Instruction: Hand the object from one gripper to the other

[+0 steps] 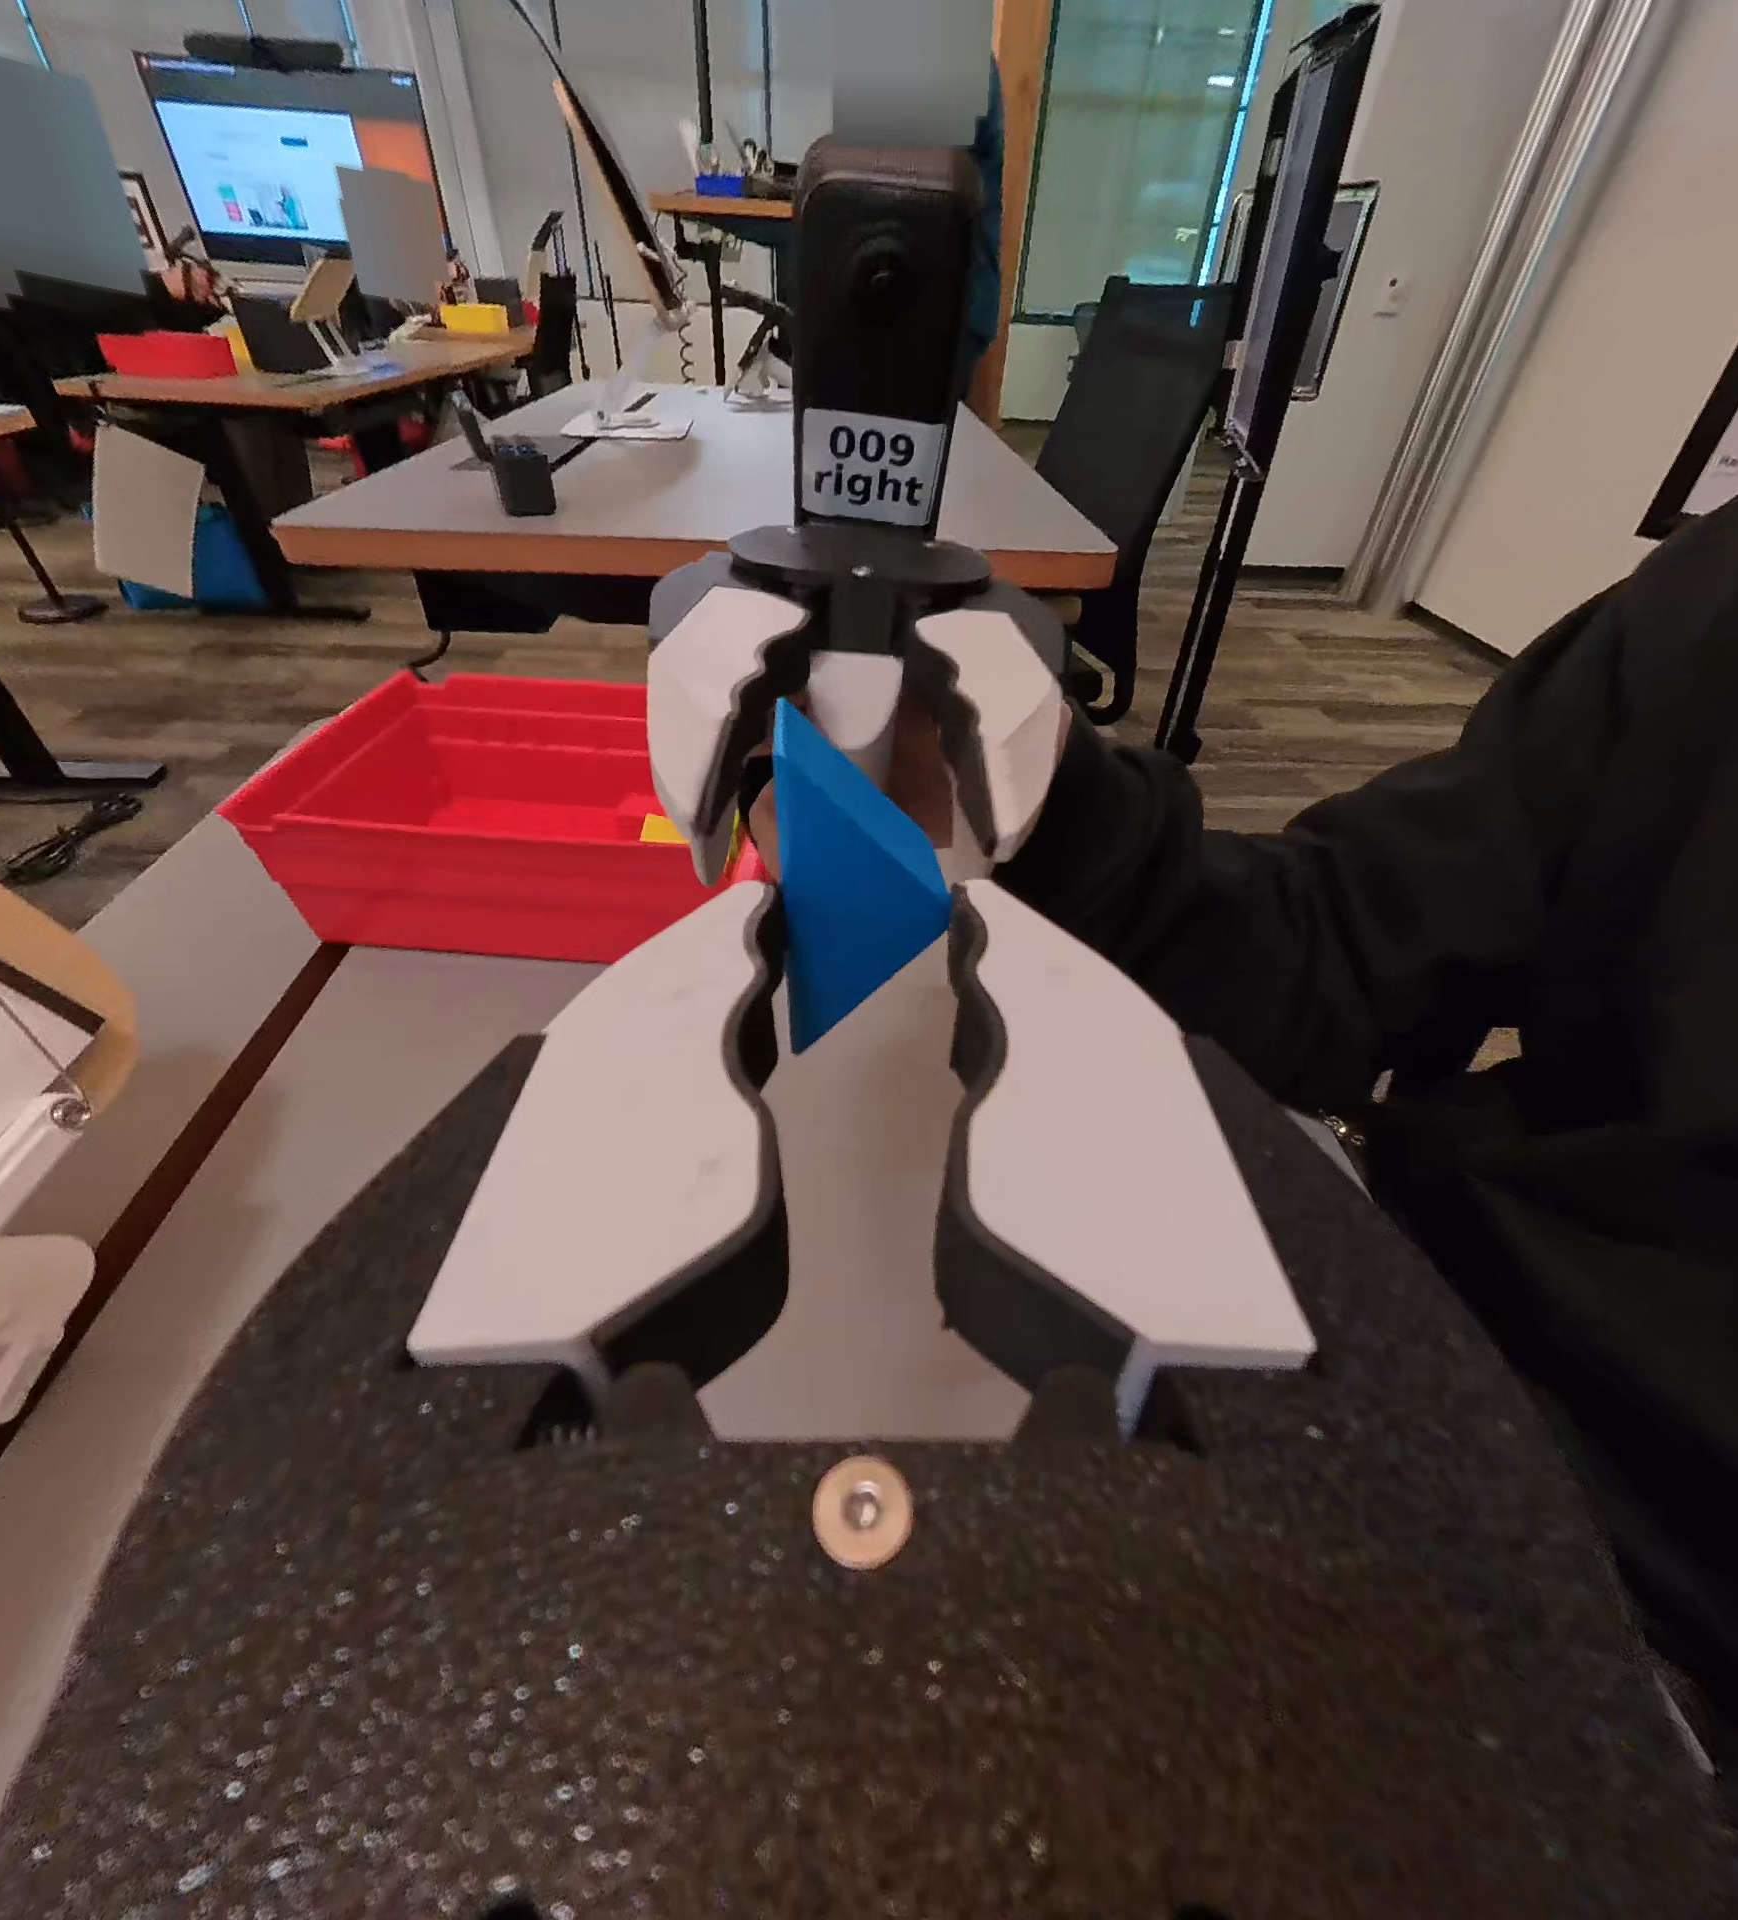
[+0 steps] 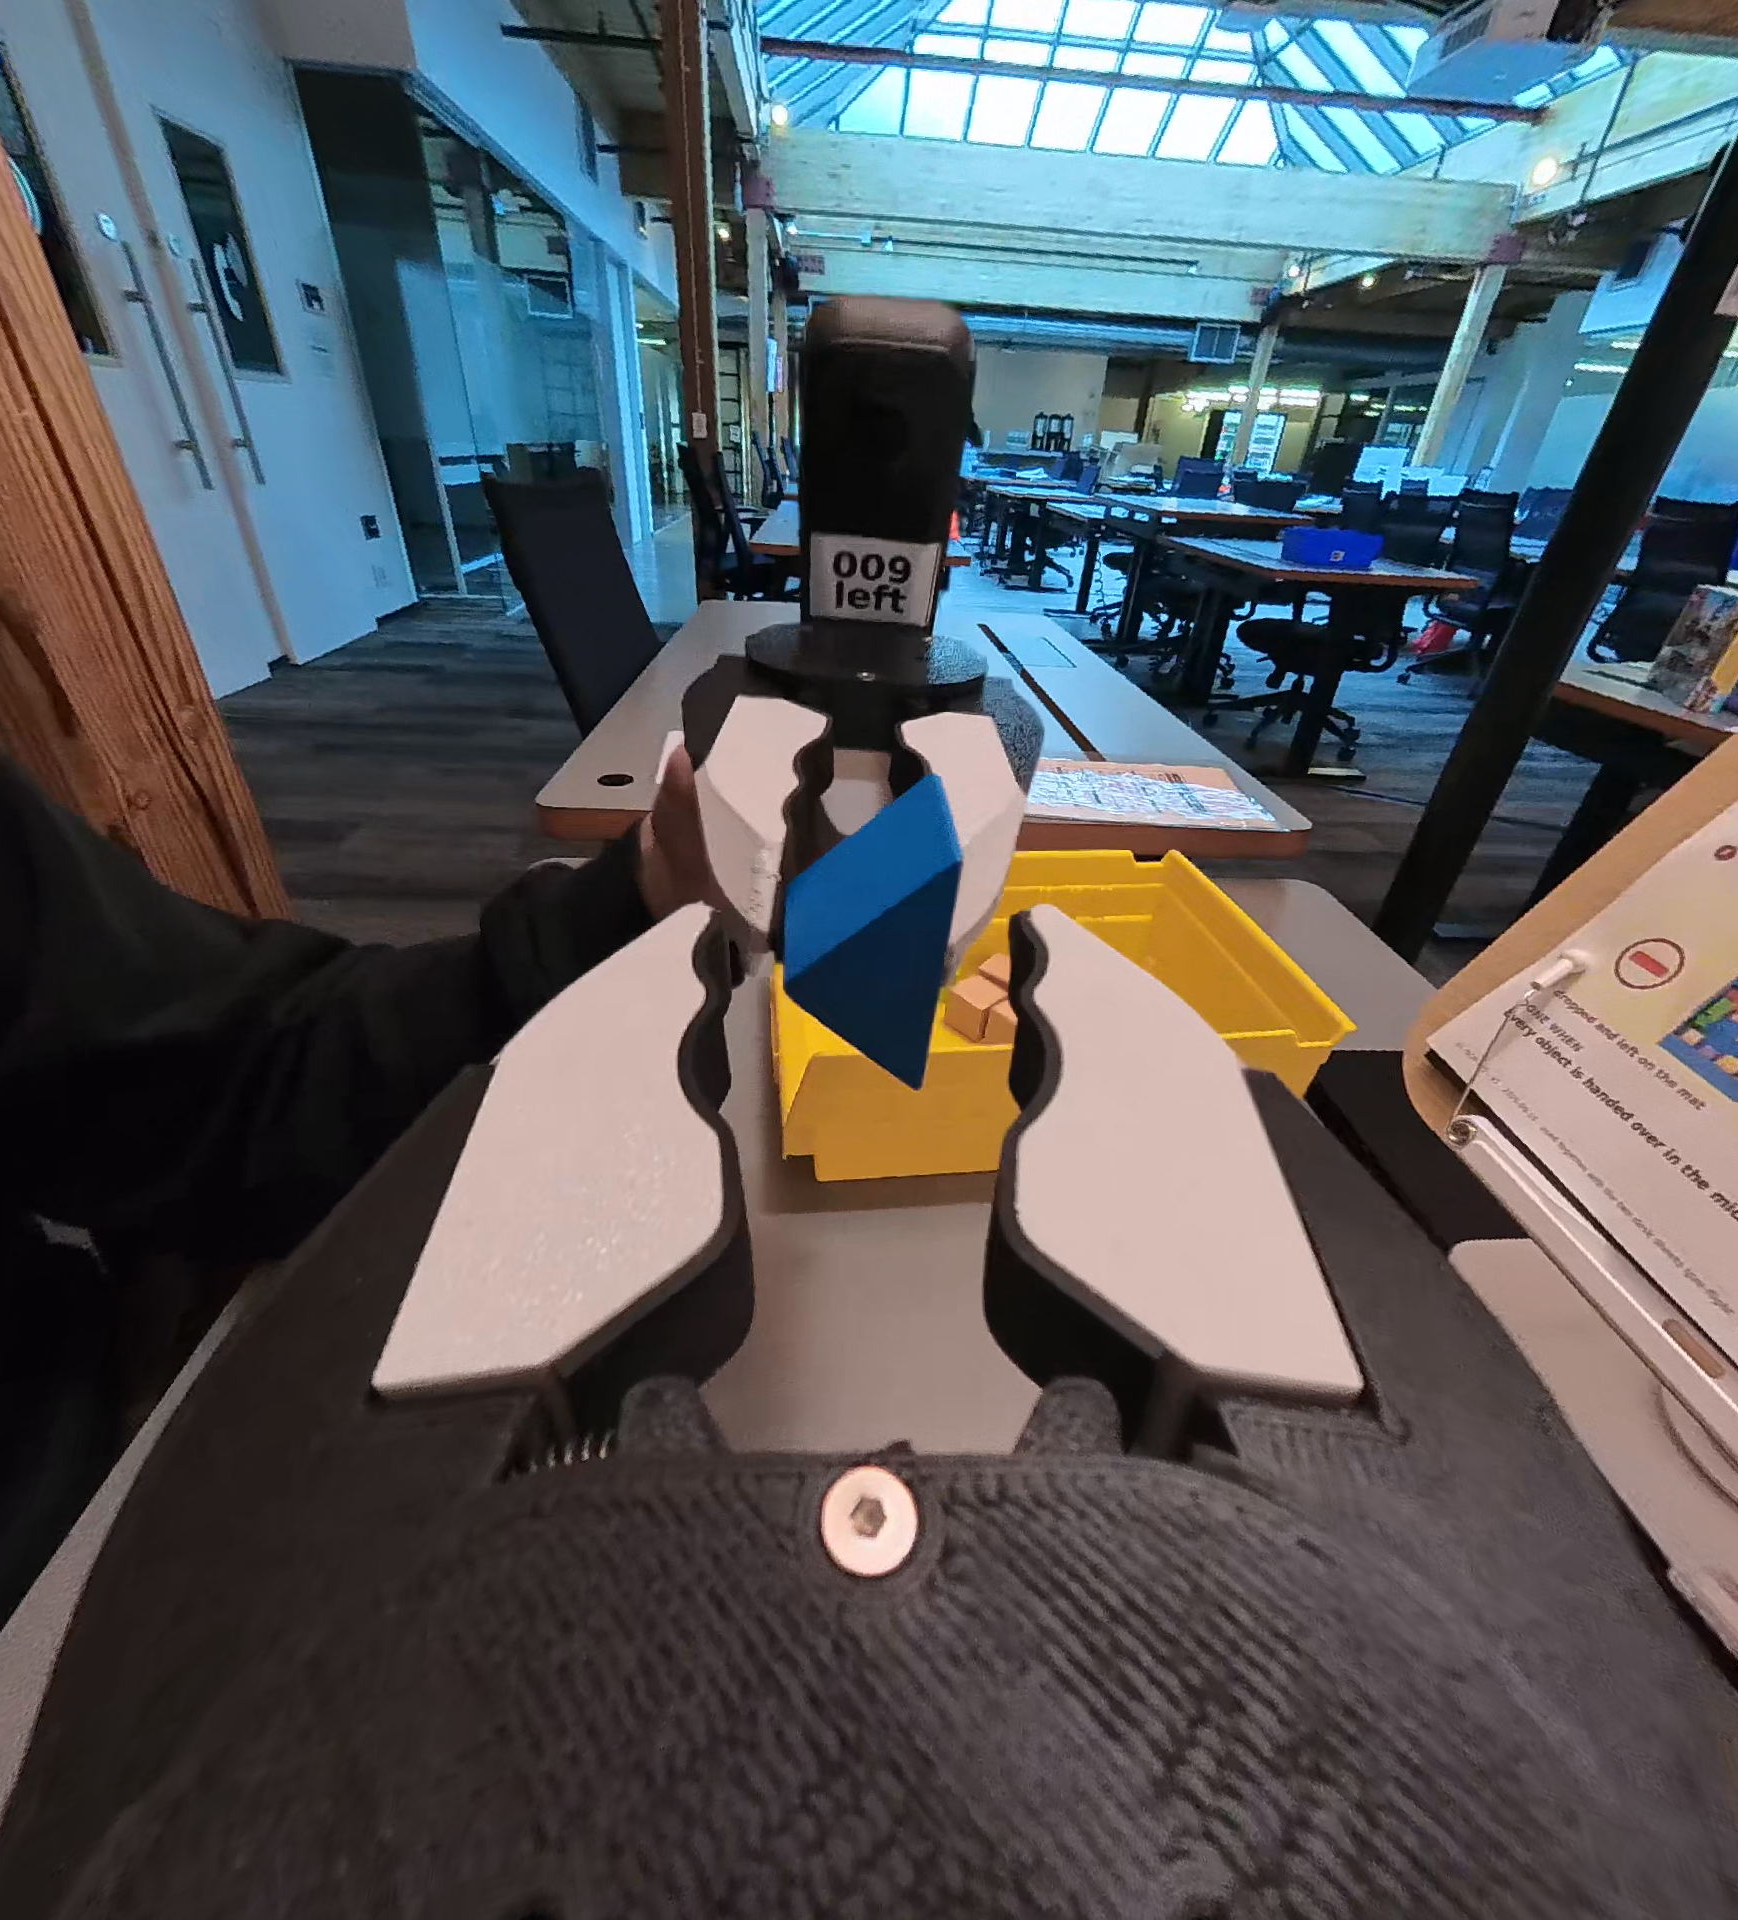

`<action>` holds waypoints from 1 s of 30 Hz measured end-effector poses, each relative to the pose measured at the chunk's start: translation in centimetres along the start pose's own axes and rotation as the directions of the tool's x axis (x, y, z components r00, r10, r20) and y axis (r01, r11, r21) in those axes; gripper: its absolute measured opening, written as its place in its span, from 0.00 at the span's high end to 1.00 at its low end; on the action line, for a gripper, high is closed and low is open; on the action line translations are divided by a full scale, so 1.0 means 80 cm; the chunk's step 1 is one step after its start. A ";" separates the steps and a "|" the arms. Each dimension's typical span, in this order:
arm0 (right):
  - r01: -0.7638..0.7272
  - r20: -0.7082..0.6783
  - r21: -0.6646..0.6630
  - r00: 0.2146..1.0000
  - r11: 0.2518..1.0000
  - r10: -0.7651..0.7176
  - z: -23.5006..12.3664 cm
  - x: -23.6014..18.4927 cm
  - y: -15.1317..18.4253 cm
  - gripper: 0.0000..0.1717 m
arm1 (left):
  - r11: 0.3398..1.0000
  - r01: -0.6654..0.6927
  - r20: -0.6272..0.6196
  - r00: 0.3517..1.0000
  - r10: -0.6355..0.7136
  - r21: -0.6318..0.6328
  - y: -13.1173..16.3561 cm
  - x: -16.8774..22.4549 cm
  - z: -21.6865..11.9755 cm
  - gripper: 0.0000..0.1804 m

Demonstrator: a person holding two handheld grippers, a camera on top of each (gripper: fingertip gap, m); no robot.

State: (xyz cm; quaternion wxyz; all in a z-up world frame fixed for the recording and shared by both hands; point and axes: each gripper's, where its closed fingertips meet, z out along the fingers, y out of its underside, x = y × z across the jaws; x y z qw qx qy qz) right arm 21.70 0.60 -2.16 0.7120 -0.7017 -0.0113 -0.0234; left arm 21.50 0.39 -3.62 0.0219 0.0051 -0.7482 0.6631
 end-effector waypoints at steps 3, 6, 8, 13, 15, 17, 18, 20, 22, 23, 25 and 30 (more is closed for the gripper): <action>0.015 -0.006 -0.012 1.000 1.000 -0.016 0.003 0.003 0.005 0.73 | 0.999 0.000 -0.003 1.000 0.001 0.032 -0.004 0.000 -0.007 0.84; 0.024 -0.003 -0.011 1.000 1.000 -0.024 0.006 0.002 0.006 0.75 | 0.999 0.010 -0.003 1.000 -0.010 0.040 -0.002 -0.002 -0.011 0.84; 0.028 -0.004 -0.021 1.000 0.999 -0.028 0.009 0.002 0.008 0.75 | 0.999 0.017 -0.020 1.000 -0.016 0.044 -0.002 0.001 -0.011 0.84; 0.040 0.007 -0.008 0.999 0.999 -0.040 0.013 -0.001 0.006 0.81 | 0.999 0.008 -0.006 1.000 -0.007 0.036 -0.001 0.000 -0.009 0.84; 0.032 -0.001 -0.008 0.999 0.999 -0.032 0.014 0.000 0.005 0.82 | 0.999 0.008 -0.005 1.000 -0.007 0.044 -0.002 0.000 -0.009 0.84; 0.021 -0.011 -0.035 1.000 0.999 -0.021 0.015 0.001 0.008 0.82 | 0.999 -0.005 0.012 1.000 0.005 0.044 -0.001 -0.002 -0.011 0.84; 0.018 -0.025 -0.037 1.000 0.999 -0.019 0.015 0.003 0.008 0.82 | 0.998 -0.012 0.036 0.999 0.010 0.054 -0.004 -0.005 -0.012 0.84; 0.019 -0.057 -0.023 0.998 1.000 -0.020 0.013 0.009 0.004 0.82 | 0.996 -0.024 0.068 0.997 0.018 0.090 -0.010 -0.008 -0.013 0.78; 0.015 -0.099 -0.045 0.995 0.999 -0.019 0.004 0.019 0.007 0.82 | 0.995 -0.013 0.113 0.994 0.003 0.094 -0.012 -0.015 -0.016 0.74; 0.006 -0.130 -0.044 0.991 0.999 -0.012 -0.006 0.027 0.006 0.82 | 0.997 -0.009 0.141 0.990 -0.002 0.074 -0.009 -0.020 -0.017 0.74; -0.009 -0.224 -0.045 0.975 0.999 -0.001 -0.034 0.049 0.005 0.82 | 0.999 -0.010 0.182 0.983 0.003 0.038 -0.002 -0.027 -0.018 0.73; -0.111 -0.679 -0.197 0.732 0.974 -0.054 -0.179 0.130 0.034 0.82 | 0.999 0.045 0.229 0.972 -0.045 0.002 0.008 -0.039 -0.013 0.73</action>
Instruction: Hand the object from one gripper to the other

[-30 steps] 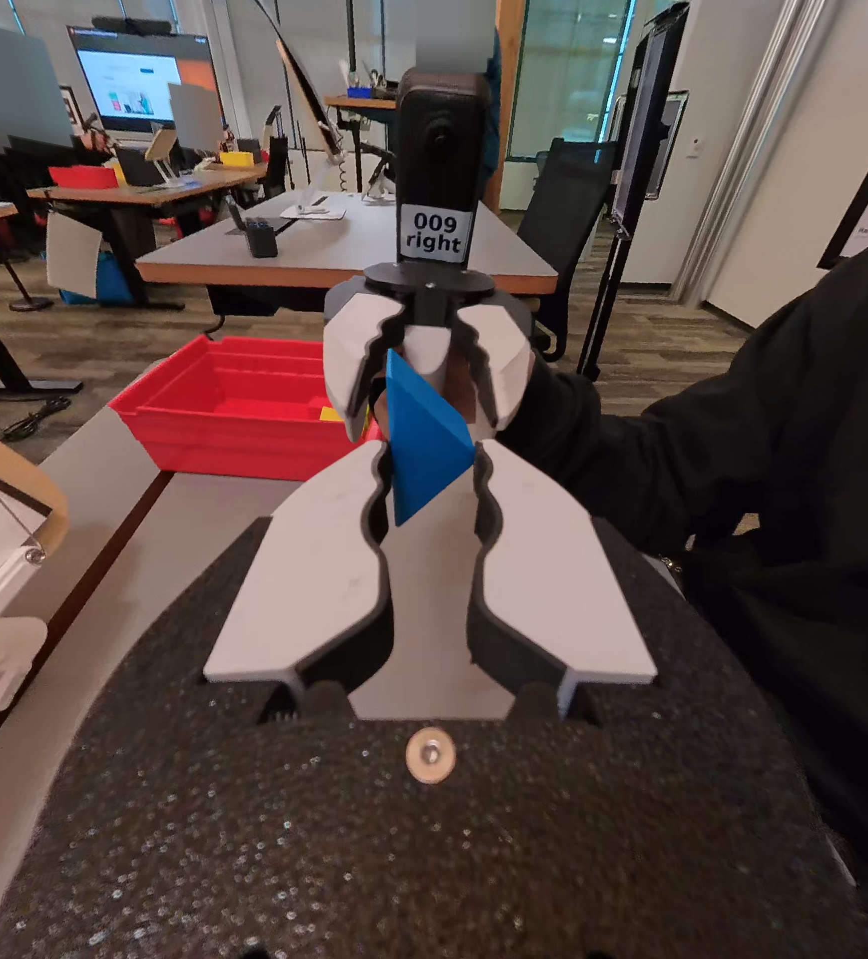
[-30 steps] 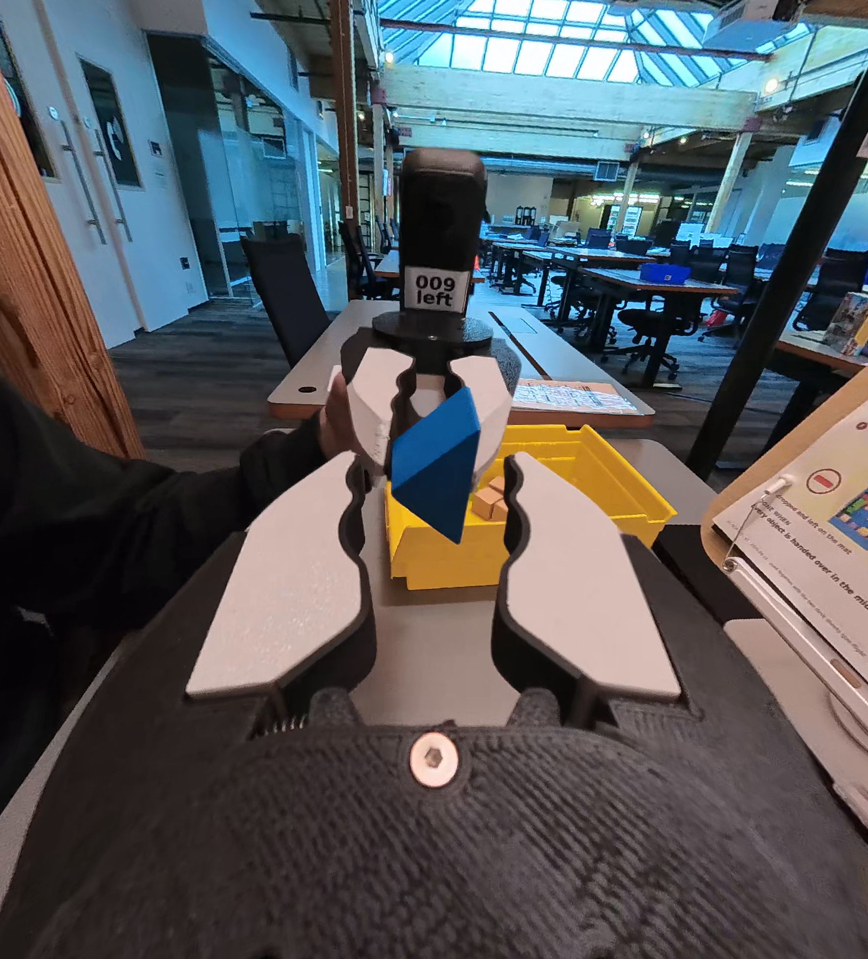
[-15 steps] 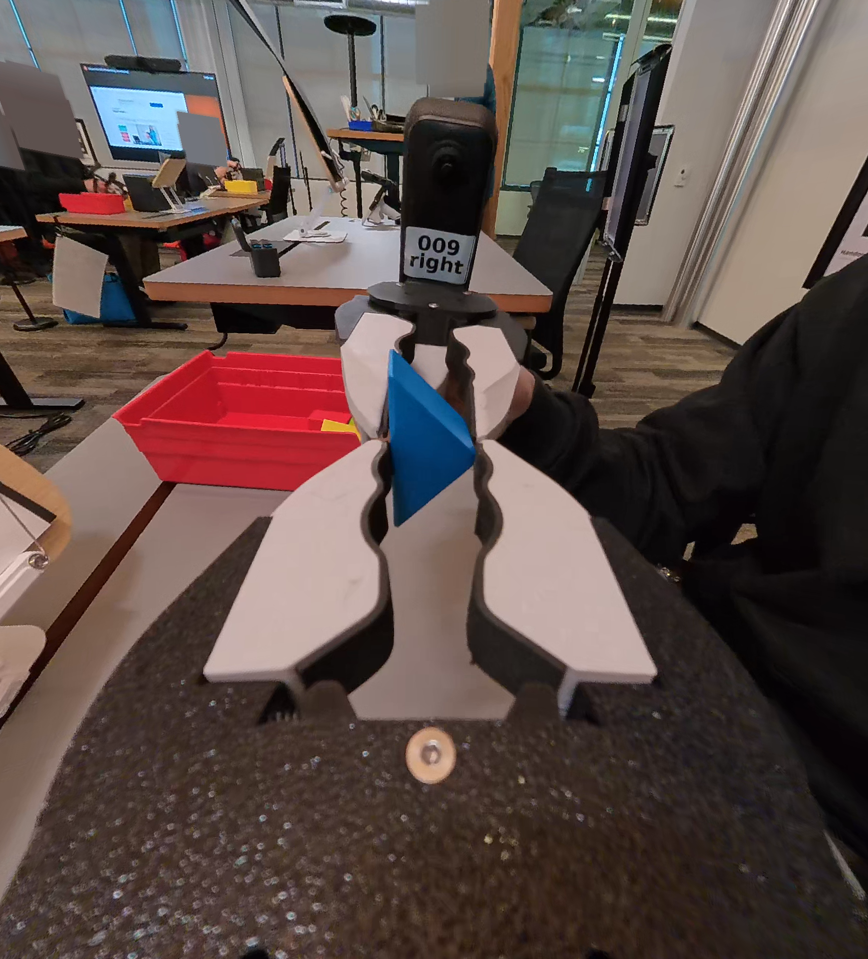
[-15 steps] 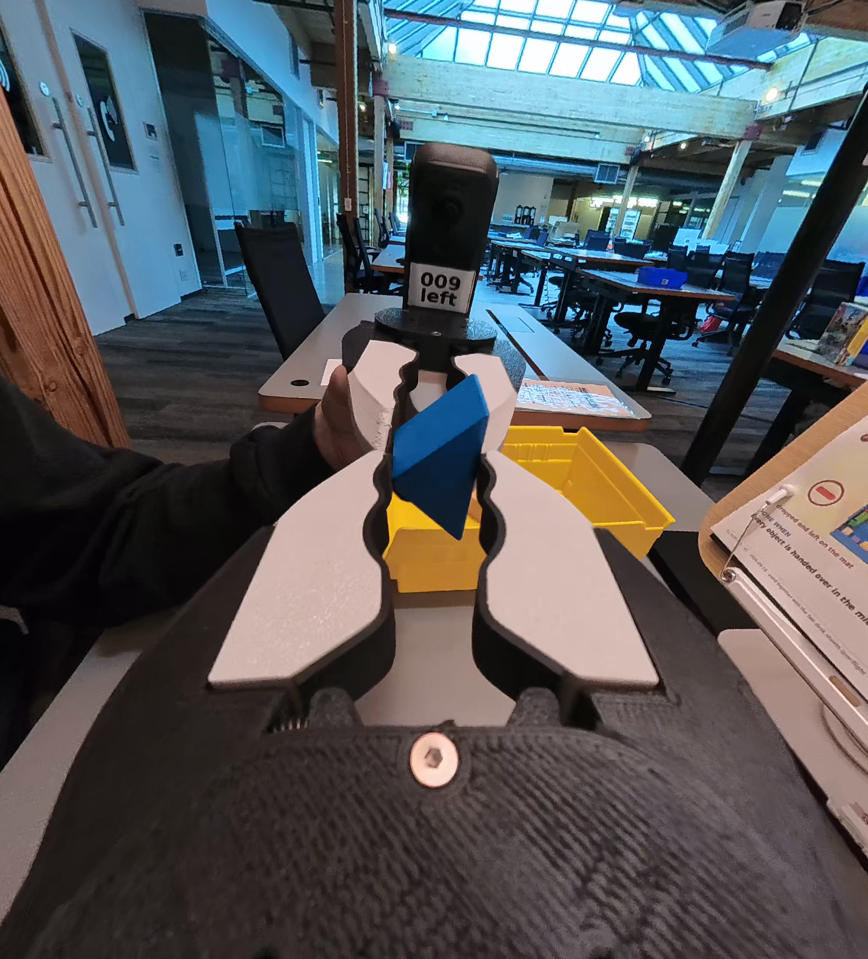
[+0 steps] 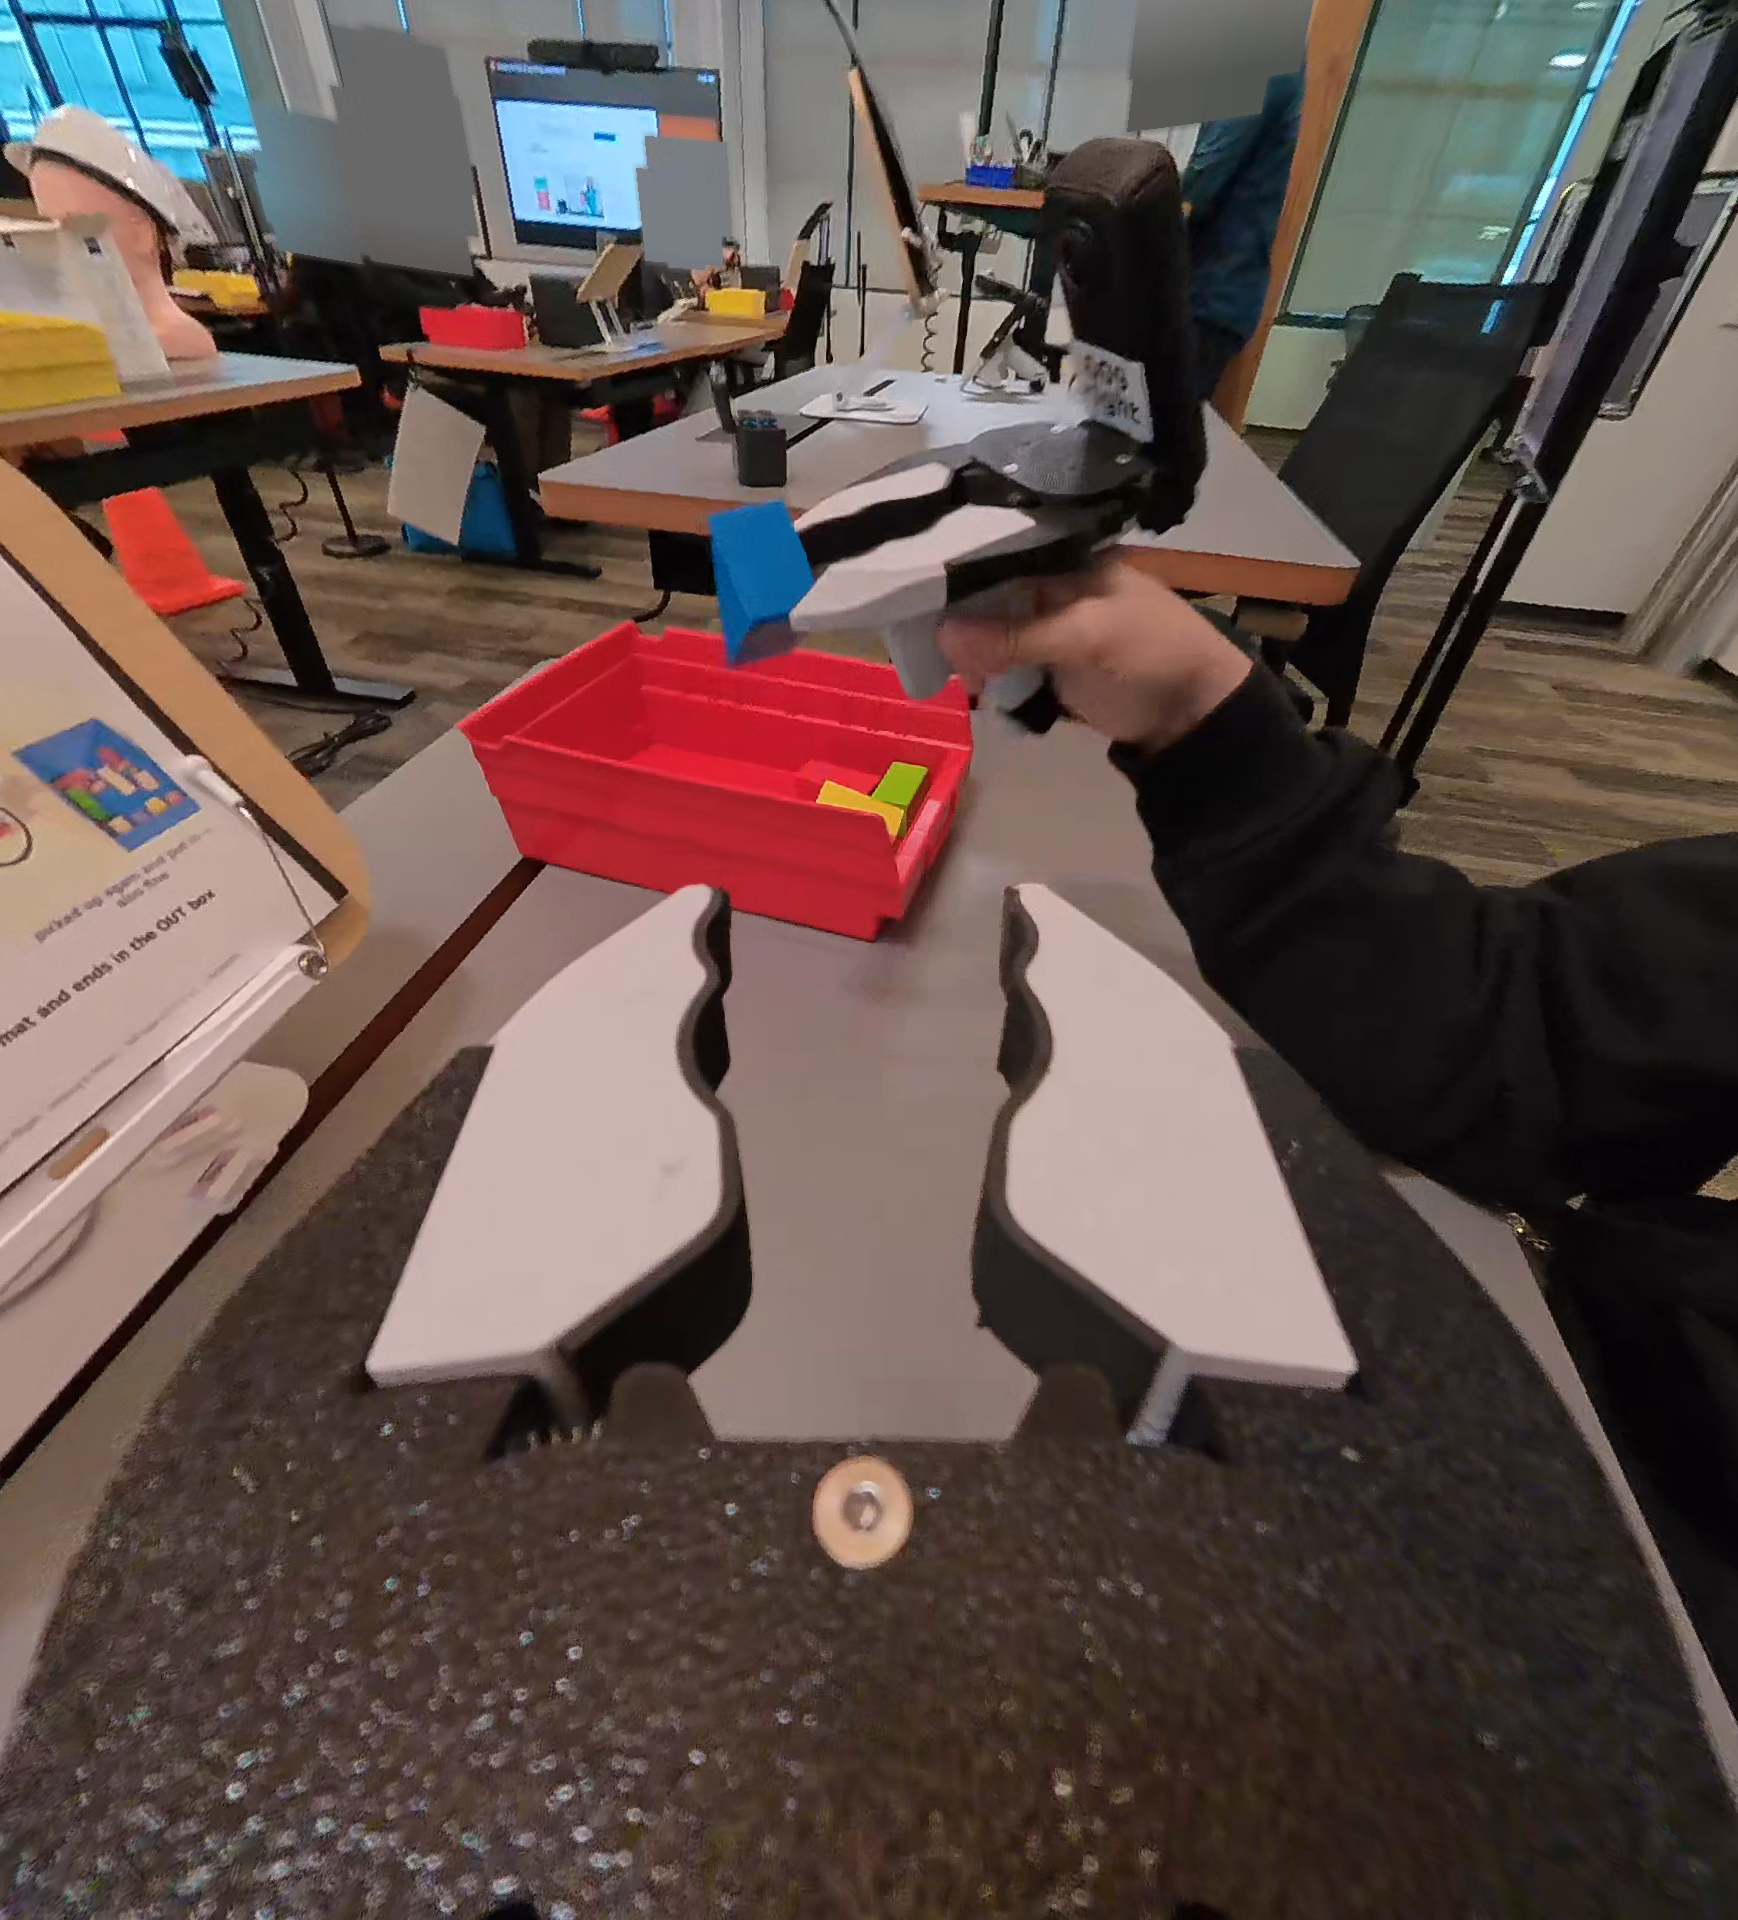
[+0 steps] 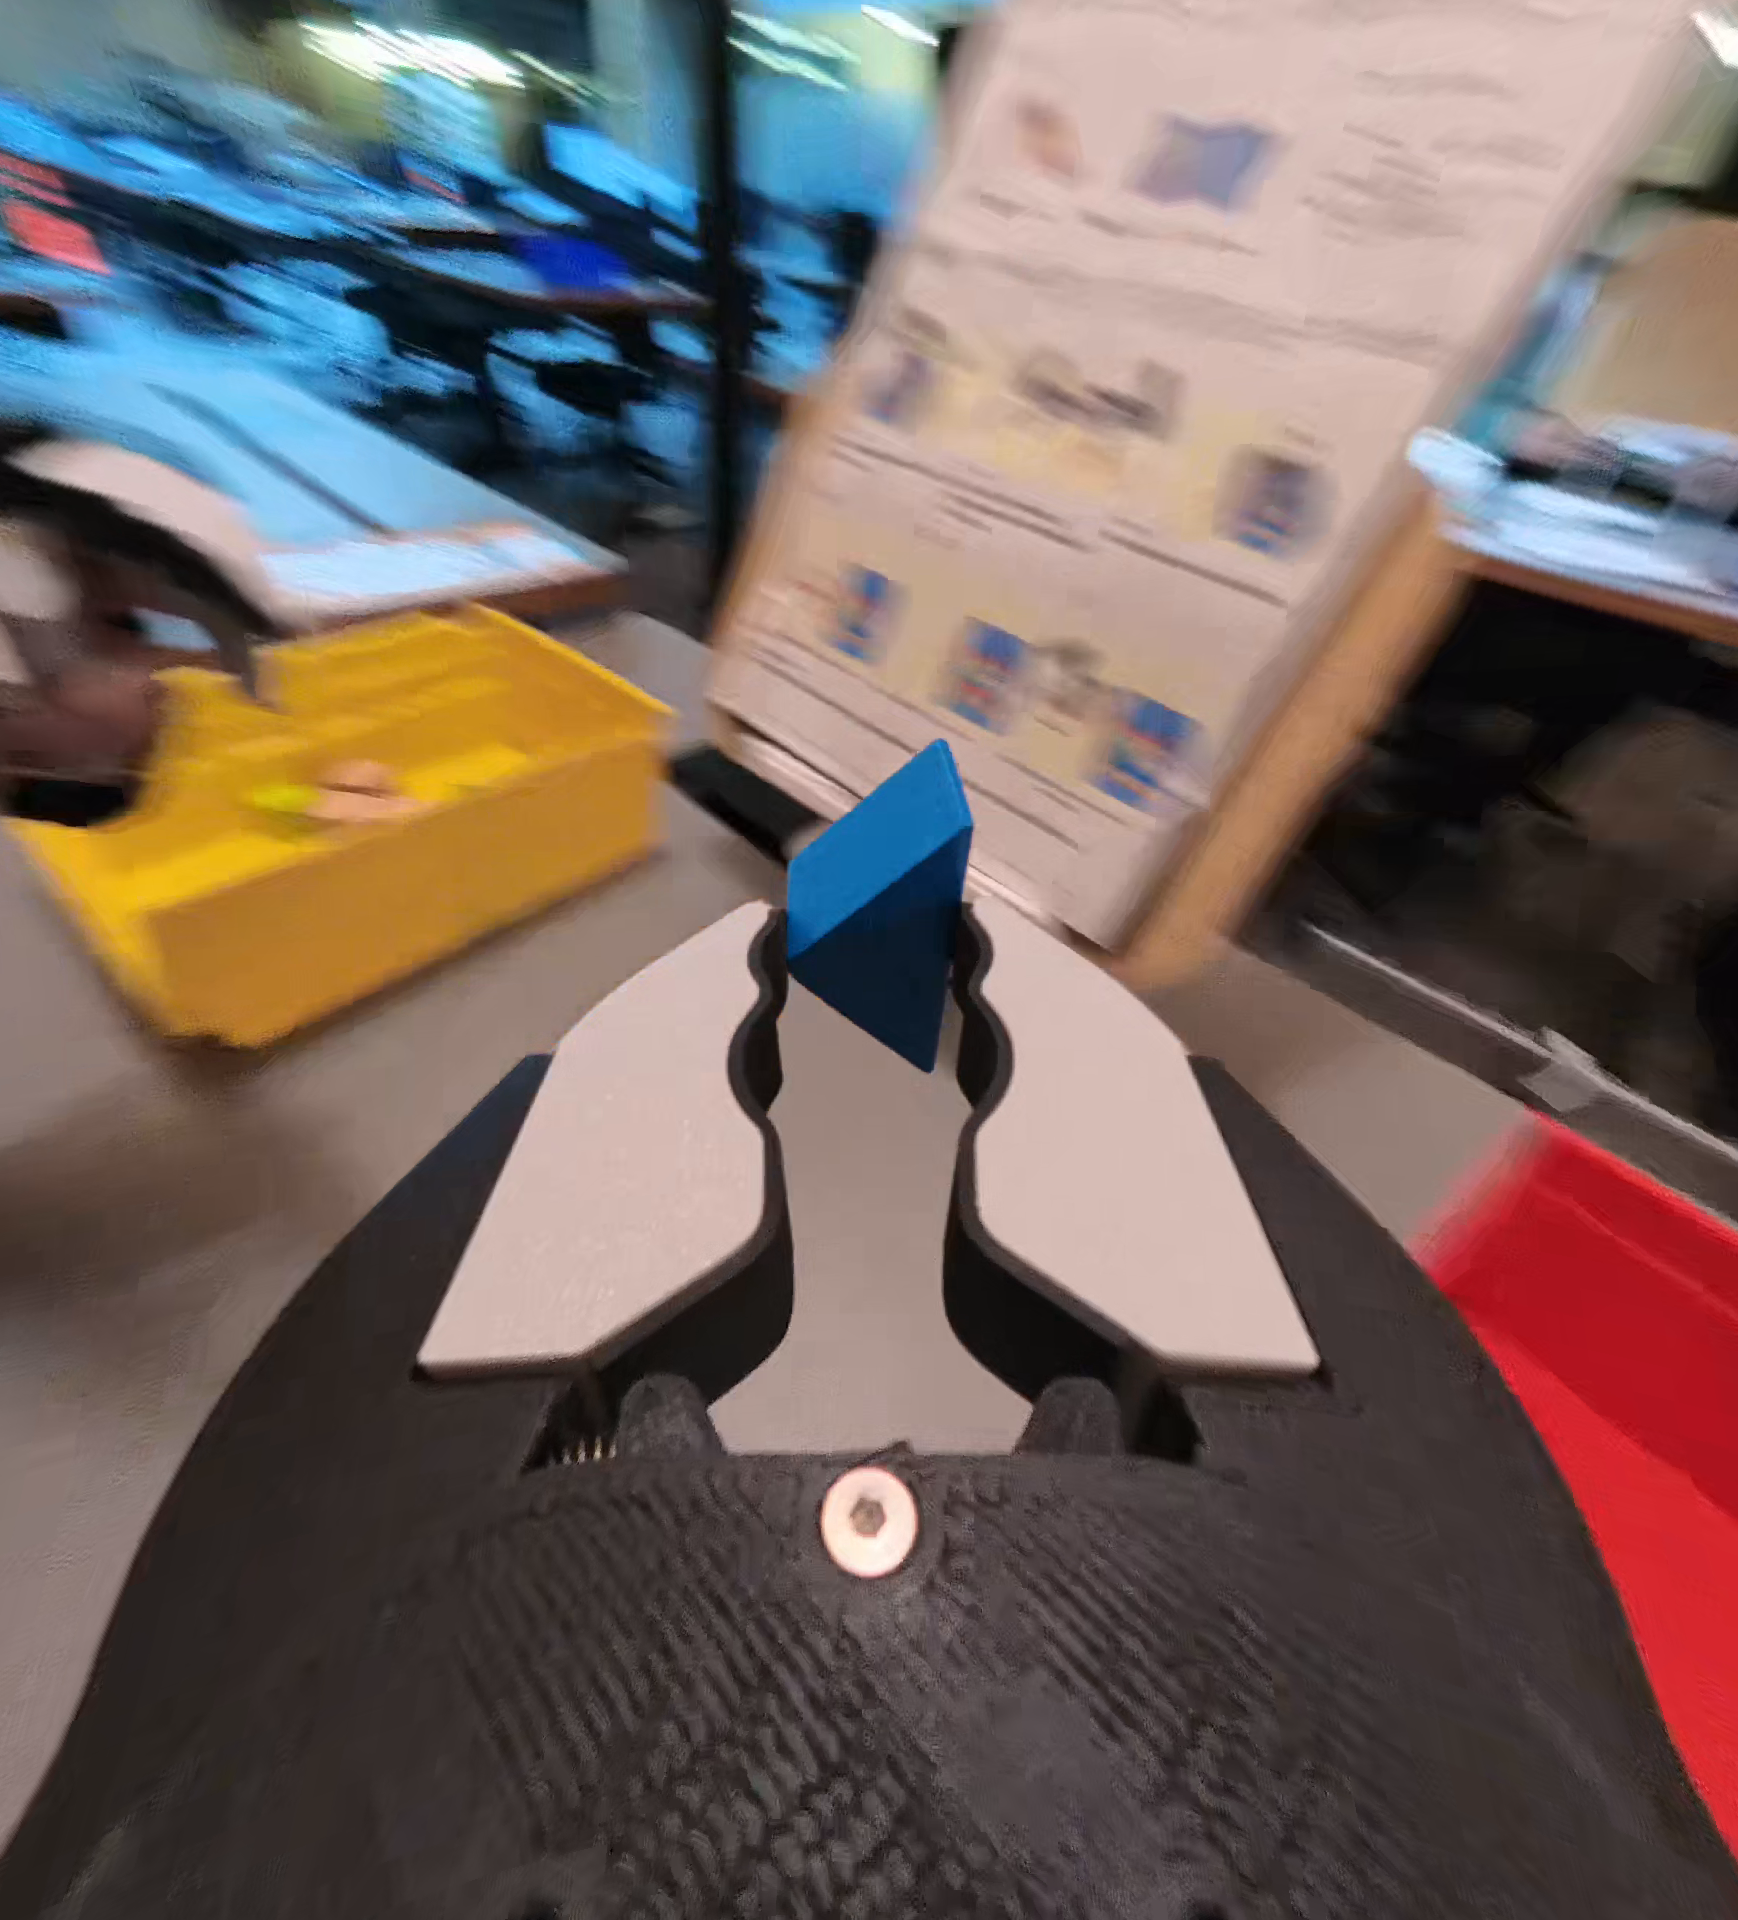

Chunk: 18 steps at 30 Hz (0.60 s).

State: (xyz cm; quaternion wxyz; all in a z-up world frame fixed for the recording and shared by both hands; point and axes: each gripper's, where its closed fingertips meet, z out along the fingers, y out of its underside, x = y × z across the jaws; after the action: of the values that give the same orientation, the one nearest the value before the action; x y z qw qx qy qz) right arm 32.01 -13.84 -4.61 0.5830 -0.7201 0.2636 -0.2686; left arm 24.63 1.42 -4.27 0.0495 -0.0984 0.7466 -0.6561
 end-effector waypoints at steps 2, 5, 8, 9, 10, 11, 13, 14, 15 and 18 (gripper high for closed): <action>-0.050 -0.244 -0.122 0.970 0.991 0.019 -0.039 0.069 0.037 0.82 | 1.000 0.000 0.013 1.000 0.000 -0.029 0.006 -0.003 0.004 0.73; -0.215 -0.412 -0.233 0.905 0.948 0.105 -0.087 0.128 0.101 0.82 | 0.998 -0.005 0.018 1.000 0.006 -0.063 0.013 -0.003 0.011 0.73; -0.387 -0.502 -0.344 0.846 0.855 0.181 -0.115 0.156 0.171 0.82 | 0.997 -0.002 0.011 1.000 0.002 -0.081 0.018 -0.002 0.018 0.74; -0.426 -0.527 -0.385 0.830 0.819 0.183 -0.121 0.161 0.191 0.82 | 0.996 0.001 0.007 1.000 -0.001 -0.087 0.020 -0.002 0.020 0.74; -0.448 -0.538 -0.413 0.823 0.793 0.184 -0.124 0.164 0.206 0.82 | 0.996 0.003 -0.001 1.000 -0.003 -0.092 0.022 -0.001 0.021 0.74; -0.464 -0.531 -0.434 0.824 0.772 0.197 -0.123 0.163 0.218 0.82 | 0.995 0.007 -0.005 1.000 -0.008 -0.099 0.024 0.000 0.023 0.75; -0.500 -0.516 -0.455 0.823 0.737 0.239 -0.117 0.158 0.233 0.82 | 0.993 0.013 -0.004 1.000 -0.013 -0.114 0.028 -0.001 0.025 0.75; -0.521 -0.517 -0.469 0.816 0.713 0.257 -0.116 0.156 0.241 0.82 | 0.993 0.013 -0.009 1.000 -0.014 -0.118 0.029 -0.001 0.026 0.75; -0.537 -0.525 -0.487 0.810 0.689 0.260 -0.116 0.155 0.249 0.82 | 0.993 0.015 -0.015 1.000 -0.017 -0.121 0.031 0.000 0.027 0.75; -0.552 -0.549 -0.507 0.799 0.663 0.246 -0.119 0.156 0.258 0.81 | 0.991 0.022 -0.018 1.000 -0.024 -0.129 0.034 -0.001 0.028 0.75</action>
State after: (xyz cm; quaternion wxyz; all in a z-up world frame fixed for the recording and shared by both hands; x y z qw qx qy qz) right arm 32.98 -32.91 -22.16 0.2702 -0.7176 0.6174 -0.1759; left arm 24.94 -0.40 -7.24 0.0283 -0.1037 0.7867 -0.6079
